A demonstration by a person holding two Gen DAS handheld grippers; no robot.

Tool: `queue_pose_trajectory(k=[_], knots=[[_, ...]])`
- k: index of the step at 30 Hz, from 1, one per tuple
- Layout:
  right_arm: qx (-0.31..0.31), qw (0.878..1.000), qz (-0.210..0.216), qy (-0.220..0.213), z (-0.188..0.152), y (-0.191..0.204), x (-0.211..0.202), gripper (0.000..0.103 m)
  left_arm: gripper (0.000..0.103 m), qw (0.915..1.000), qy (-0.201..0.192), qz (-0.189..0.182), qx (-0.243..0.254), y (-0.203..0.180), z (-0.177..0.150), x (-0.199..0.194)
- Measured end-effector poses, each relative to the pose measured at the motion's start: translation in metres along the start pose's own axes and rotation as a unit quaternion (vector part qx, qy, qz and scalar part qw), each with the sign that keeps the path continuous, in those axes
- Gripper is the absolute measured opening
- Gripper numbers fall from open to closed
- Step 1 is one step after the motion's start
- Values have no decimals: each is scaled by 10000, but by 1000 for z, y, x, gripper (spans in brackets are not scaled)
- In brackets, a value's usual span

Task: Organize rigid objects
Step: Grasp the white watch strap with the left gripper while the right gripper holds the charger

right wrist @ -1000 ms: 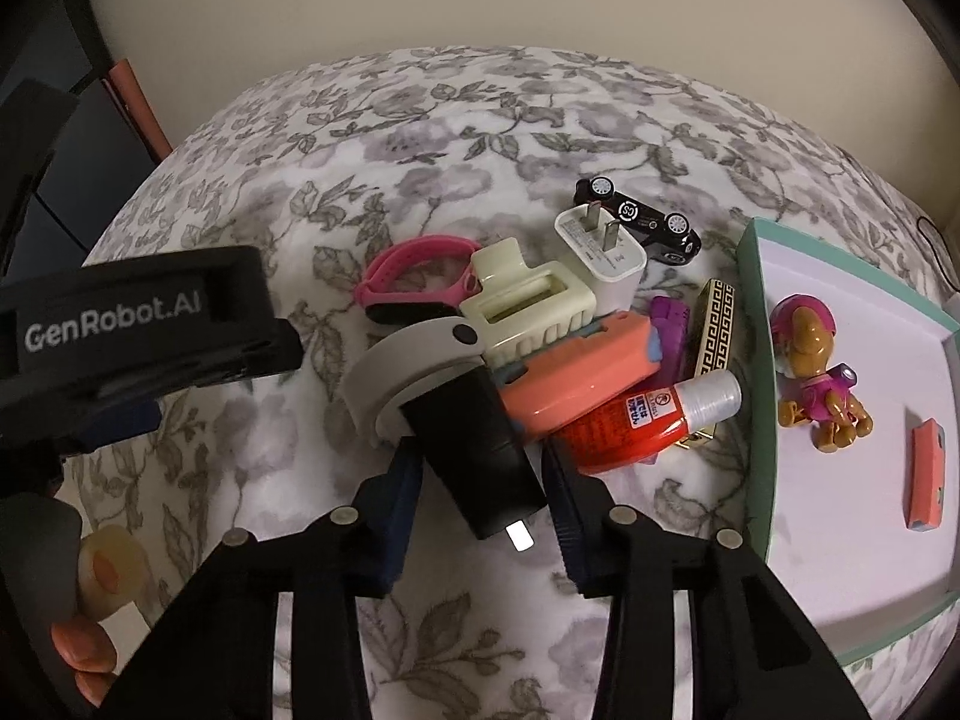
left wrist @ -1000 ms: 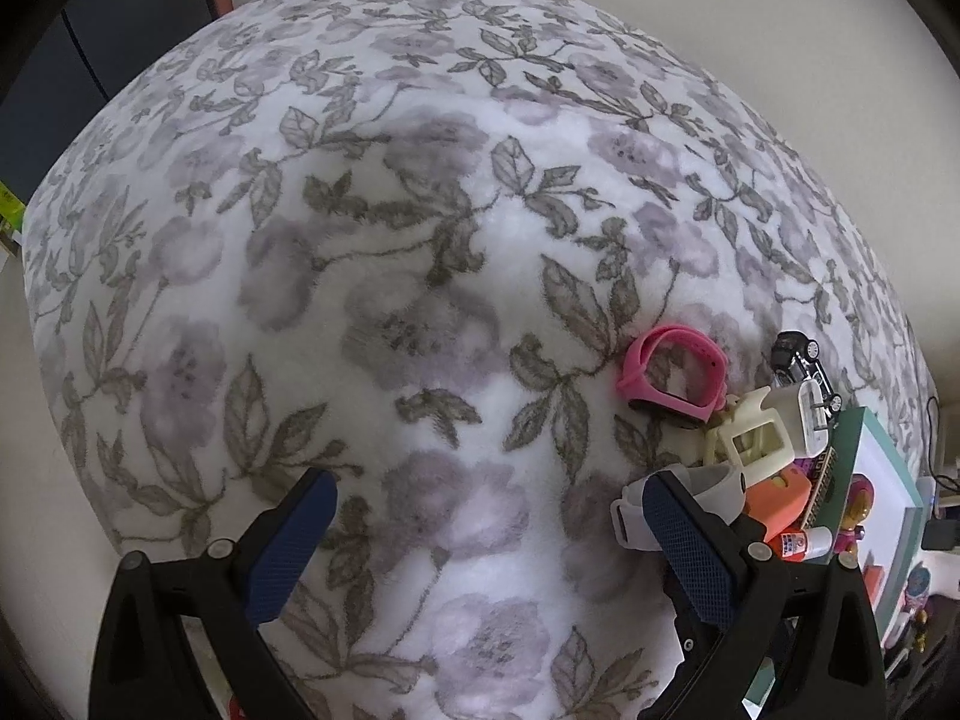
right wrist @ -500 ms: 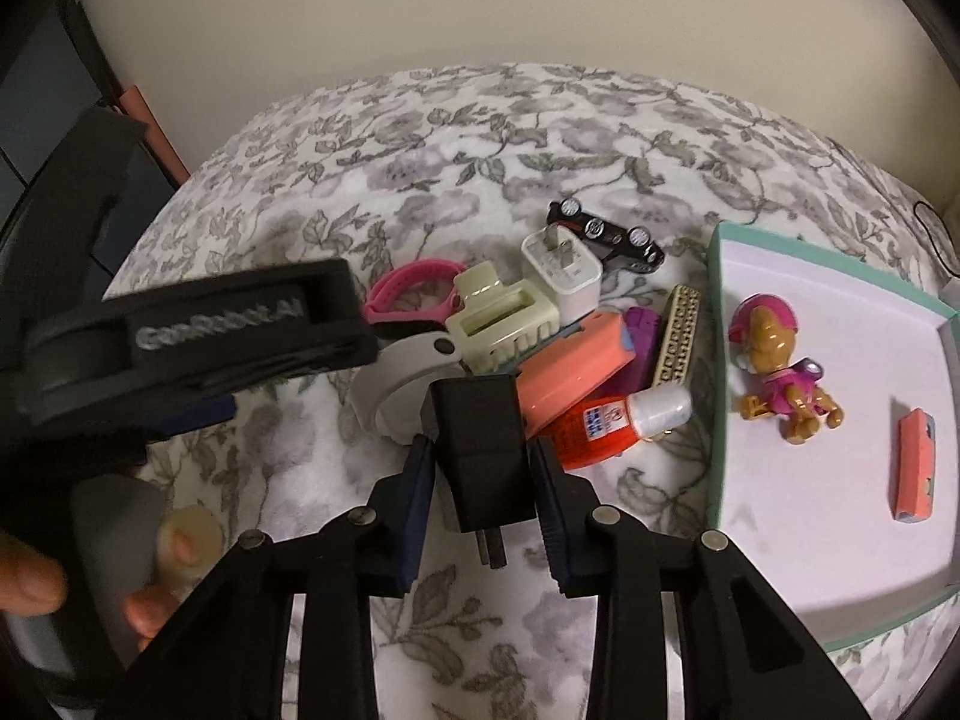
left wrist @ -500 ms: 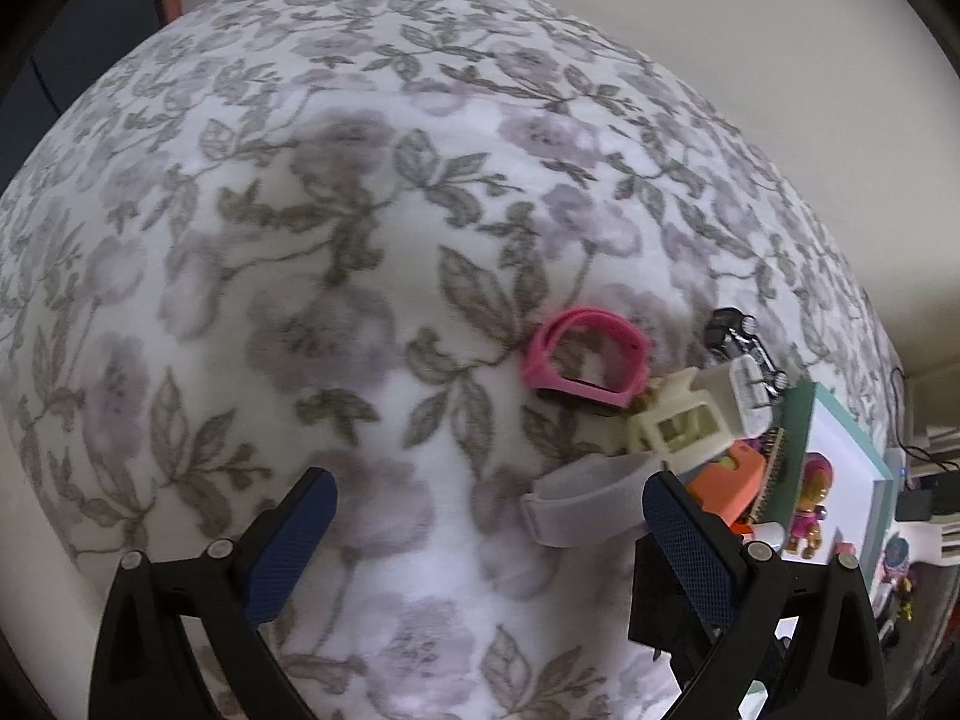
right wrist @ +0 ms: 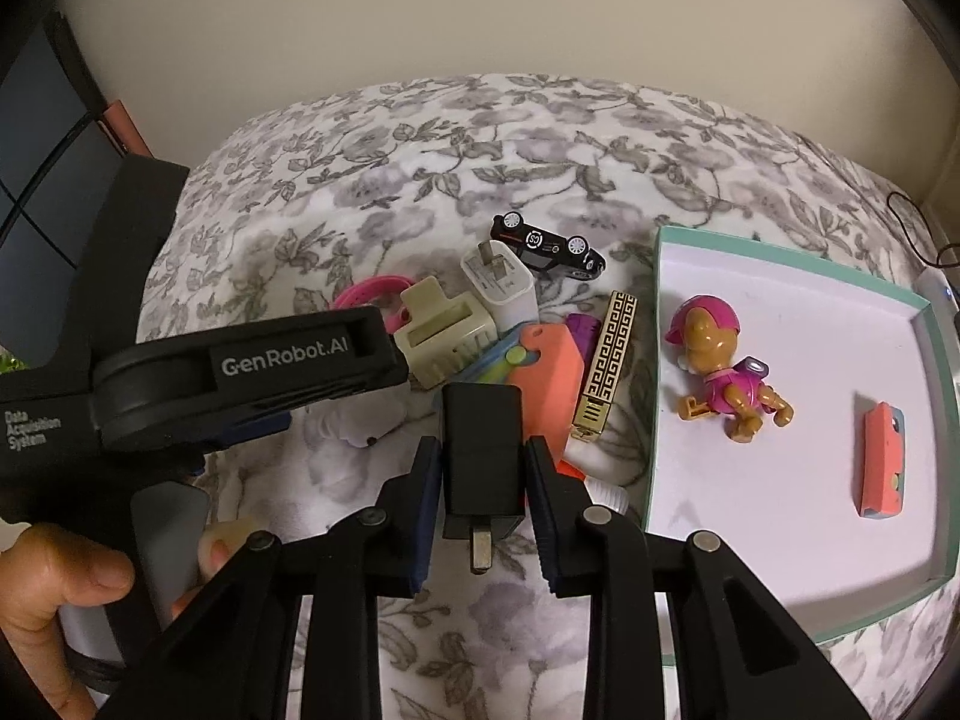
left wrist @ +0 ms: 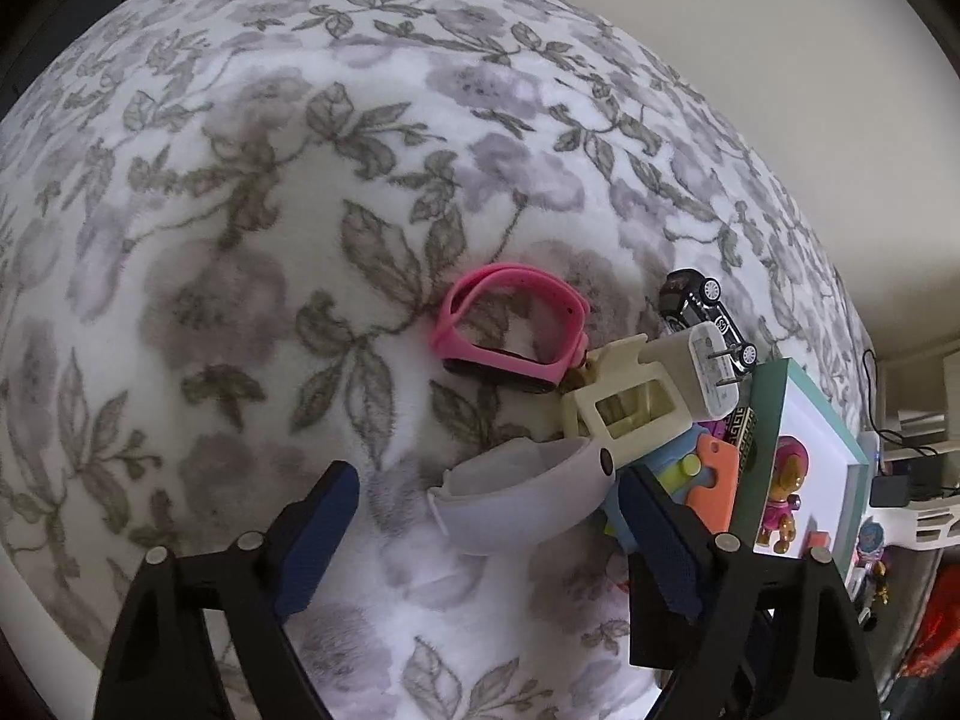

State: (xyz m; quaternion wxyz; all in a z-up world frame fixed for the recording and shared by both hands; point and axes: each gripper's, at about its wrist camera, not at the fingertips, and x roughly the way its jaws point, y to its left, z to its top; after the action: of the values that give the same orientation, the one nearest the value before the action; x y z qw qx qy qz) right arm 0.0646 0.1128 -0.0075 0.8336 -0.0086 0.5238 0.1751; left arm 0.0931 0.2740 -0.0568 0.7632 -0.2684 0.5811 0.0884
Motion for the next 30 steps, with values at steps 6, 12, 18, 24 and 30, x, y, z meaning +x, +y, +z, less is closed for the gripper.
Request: queue_pose_trajectory(k=[6,12,18,24,30], knots=[[26,10000,-4,6,0,-1,0,29,75,9996,-7,-245,-132,7,-1,-2],[88,10000,-7,10,0,-3,-1,29,64,9996,-1,-294,-45,2,-2,-6],[140,9998,99,-119,4,-5,-12,29,64,9993,-150,-344,2,-1,1,-20],[238,9991,148,-306,8,-11,-28,29,64,9977,-408,-518,150,-12,2,-45],[487,9983,-49,-327,9,-31,-32,29,52,9965,-491,-555,386,-29,-4,-54]])
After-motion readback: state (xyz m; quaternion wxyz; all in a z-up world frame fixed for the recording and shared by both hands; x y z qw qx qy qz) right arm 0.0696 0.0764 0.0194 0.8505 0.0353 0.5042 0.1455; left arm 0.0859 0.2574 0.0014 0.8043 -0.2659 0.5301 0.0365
